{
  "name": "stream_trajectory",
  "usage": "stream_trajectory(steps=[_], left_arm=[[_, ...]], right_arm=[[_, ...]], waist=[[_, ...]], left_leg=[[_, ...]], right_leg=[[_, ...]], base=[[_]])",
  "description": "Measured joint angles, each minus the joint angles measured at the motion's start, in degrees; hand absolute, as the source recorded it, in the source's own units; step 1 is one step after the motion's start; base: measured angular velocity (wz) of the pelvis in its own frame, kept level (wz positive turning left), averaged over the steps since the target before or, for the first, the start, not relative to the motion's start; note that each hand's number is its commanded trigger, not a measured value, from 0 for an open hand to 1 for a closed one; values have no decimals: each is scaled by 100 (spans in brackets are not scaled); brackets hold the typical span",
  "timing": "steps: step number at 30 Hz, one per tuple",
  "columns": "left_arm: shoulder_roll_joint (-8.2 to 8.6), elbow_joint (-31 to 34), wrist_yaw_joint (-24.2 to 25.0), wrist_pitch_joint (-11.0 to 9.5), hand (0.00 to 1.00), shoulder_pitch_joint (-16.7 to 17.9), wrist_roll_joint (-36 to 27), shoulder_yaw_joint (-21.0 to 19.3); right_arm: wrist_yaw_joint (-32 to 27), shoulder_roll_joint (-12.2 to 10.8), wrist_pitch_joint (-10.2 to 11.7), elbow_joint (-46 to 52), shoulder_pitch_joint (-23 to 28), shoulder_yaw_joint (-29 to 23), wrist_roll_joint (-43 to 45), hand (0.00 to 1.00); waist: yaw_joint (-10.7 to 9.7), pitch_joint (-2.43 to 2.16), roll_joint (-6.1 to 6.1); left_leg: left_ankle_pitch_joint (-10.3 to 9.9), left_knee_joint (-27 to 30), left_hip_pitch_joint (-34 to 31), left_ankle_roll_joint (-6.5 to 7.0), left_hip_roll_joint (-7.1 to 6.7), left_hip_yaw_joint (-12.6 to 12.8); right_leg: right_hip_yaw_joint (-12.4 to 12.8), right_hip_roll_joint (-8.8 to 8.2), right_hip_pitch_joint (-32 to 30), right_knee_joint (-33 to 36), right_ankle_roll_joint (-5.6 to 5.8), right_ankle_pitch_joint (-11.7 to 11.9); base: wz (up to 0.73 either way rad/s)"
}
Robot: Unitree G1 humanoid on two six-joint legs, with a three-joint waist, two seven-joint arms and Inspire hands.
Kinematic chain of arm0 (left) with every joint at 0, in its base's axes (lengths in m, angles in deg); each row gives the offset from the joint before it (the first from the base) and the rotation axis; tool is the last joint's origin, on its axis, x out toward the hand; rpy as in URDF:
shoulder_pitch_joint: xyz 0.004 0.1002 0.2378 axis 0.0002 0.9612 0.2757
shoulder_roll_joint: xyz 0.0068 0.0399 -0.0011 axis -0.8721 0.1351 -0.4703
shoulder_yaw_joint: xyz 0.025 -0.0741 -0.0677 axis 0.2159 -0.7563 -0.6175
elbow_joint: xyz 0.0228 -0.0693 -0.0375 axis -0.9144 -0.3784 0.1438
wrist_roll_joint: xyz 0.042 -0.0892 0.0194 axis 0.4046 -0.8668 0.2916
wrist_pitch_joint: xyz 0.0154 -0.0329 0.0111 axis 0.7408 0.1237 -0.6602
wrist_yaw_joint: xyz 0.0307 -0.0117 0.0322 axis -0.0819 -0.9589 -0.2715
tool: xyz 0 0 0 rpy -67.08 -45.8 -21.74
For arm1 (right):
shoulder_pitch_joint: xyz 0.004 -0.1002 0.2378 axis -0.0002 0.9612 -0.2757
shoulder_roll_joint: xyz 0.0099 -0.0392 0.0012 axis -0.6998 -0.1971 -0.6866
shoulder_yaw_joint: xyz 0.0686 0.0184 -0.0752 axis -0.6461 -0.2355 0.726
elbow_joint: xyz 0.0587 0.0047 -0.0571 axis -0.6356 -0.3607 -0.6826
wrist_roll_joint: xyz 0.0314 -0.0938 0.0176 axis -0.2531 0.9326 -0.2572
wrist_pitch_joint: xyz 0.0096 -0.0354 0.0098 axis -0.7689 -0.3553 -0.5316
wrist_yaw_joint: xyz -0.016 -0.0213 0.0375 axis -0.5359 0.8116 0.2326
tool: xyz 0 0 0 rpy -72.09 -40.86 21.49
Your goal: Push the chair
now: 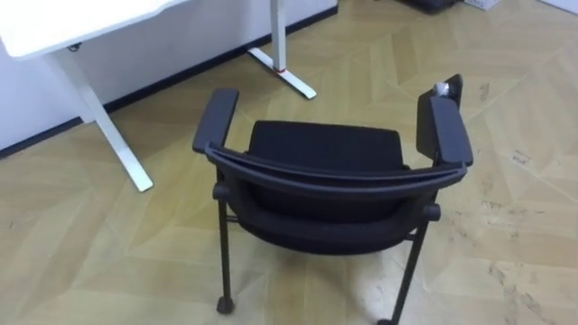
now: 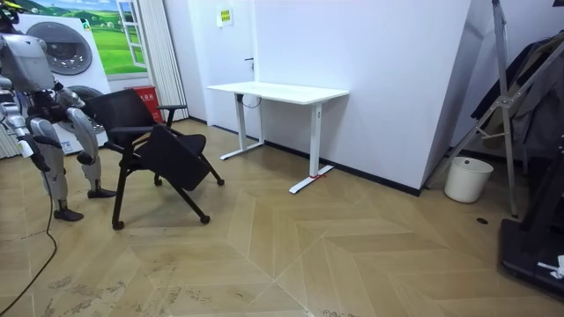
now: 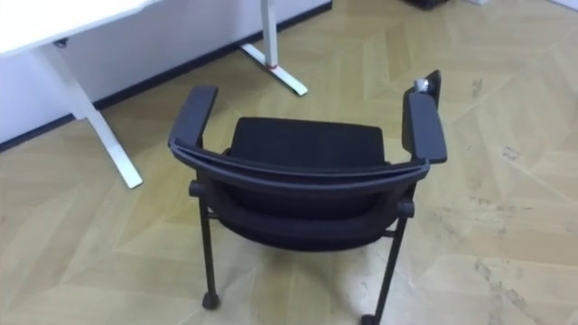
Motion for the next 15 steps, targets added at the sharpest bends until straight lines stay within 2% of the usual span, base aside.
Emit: stream_trajectory(steps=[2, 3, 5, 6, 8, 9, 11, 13, 15], left_arm=[[-39, 981, -537, -95, 0, -1, 251, -260], [-65, 1201, -681, -143, 0, -10, 411, -288], [-200, 1995, -1242, -272, 0, -37, 1350, -285], [-200, 2262, -1394, -280, 0, -23, 1605, -278], [-190, 3198, -1927, -286, 0, 5, 2851, -269], [-186, 3410, -2025, -297, 0, 2, 3232, -270], [-187, 4011, -2343, -347, 0, 27, 4524, -252], [-185, 4426, -2592, -360, 0, 38, 5211, -124], [-181, 4718, -2739, -395, 0, 112, 5841, 53]], right_arm=[[-98, 1, 42, 243, 179, -187, 43, 0], [-114, 1, 71, 280, 224, -193, 61, 0], [-184, 2, 121, 298, 281, -193, 103, 0], [-204, -1, 122, 321, 295, -193, 114, 0], [-273, -26, 128, 370, 291, -191, 198, 0], [-280, -39, 134, 367, 284, -191, 231, 0], [-289, -85, 138, 364, 298, -177, 350, 0], [-291, -94, 139, 356, 288, -124, 323, 0], [-265, -110, 139, 348, 302, -55, 316, 0]], waist=[[43, 0, -3], [44, -1, -2], [94, -2, 4], [90, -3, 13], [81, -7, 27], [68, -7, 24], [-20, -3, 46], [-80, 5, 45], [-151, 35, 80]], left_leg=[[0, -25, -4, 0, -5, 3], [0, -22, -7, 0, -7, 0], [0, -23, -8, 0, -16, -21], [0, -25, -2, 0, -17, -21], [0, -47, 21, 0, -20, -25], [0, -53, 21, 0, -20, -37], [0, -55, 22, 0, -25, -46], [1, -52, 29, 1, -38, -91], [1, -53, 74, 1, -42, -113]], right_leg=[[5, -3, -17, 4, -1, 1], [-2, -5, -9, 6, -1, 1], [-7, -8, 5, -5, -1, 2], [-3, -8, 8, -7, 0, 2], [-9, -12, 23, -10, 0, 3], [-15, -11, 23, -9, 0, 3], [-23, -13, 34, -17, 1, 3], [-43, -17, 61, -25, 1, 3], [-55, -17, 115, -33, 4, 2]], base=[[0], [0], [0], [0], [0], [0], [0], [8], [5]])
